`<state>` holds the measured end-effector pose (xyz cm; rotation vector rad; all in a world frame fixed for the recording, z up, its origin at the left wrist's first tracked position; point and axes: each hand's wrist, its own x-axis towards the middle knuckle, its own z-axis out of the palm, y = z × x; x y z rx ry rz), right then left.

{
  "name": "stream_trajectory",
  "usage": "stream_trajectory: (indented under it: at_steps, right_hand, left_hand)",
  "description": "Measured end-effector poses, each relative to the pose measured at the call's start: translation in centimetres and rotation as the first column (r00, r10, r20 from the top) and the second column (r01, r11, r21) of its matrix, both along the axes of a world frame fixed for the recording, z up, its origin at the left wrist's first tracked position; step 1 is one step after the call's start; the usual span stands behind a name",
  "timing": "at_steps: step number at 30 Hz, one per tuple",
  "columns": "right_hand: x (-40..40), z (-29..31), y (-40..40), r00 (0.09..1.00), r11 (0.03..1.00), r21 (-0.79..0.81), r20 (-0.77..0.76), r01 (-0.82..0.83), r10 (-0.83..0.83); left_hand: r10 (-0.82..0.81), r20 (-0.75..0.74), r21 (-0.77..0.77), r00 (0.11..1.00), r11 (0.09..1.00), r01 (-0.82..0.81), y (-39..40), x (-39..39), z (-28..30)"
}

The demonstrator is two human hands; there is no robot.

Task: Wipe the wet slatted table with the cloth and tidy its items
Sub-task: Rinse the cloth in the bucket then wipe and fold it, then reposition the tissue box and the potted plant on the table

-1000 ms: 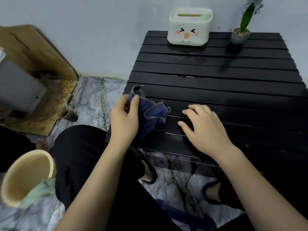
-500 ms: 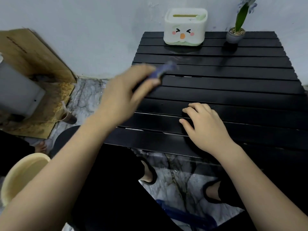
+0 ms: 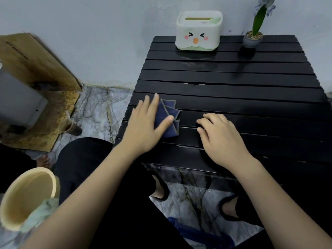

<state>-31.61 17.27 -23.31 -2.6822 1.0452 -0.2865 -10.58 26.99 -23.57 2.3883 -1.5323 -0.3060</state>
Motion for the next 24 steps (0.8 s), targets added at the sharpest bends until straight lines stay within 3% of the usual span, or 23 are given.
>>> stream_trajectory:
  at_steps: [4, 15, 19, 21, 24]
  right_hand:
    - [0.0, -0.1, -0.1, 1.0, 1.0, -0.006, 0.004, -0.003, 0.003]
    - [-0.1, -0.4, -0.1, 1.0, 1.0, -0.016, -0.003, -0.008, 0.008]
    - [-0.1, -0.6, 0.0, 1.0, 1.0, -0.017, 0.005, -0.003, 0.003]
    - [0.0, -0.7, 0.1, 1.0, 1.0, -0.018, 0.013, 0.001, -0.001]
    - [-0.1, -0.8, 0.2, 1.0, 1.0, -0.024, 0.02, -0.003, 0.003]
  left_hand:
    - [-0.066, 0.164, 0.075, 0.984, 0.996, 0.055, 1.2, -2.5, -2.0]
    - [-0.323, 0.089, 0.078, 0.942, 0.945, 0.317, 4.2, -1.6, -1.1]
    - [-0.193, -0.06, -0.051, 0.979, 0.98, 0.19, 3.2, -2.0, -0.5]
    - [-0.145, -0.022, -0.053, 0.989, 0.988, 0.144, 2.5, -2.8, -0.5]
    - [-0.174, 0.136, 0.087, 0.975, 0.983, 0.163, 2.2, -4.0, -1.3]
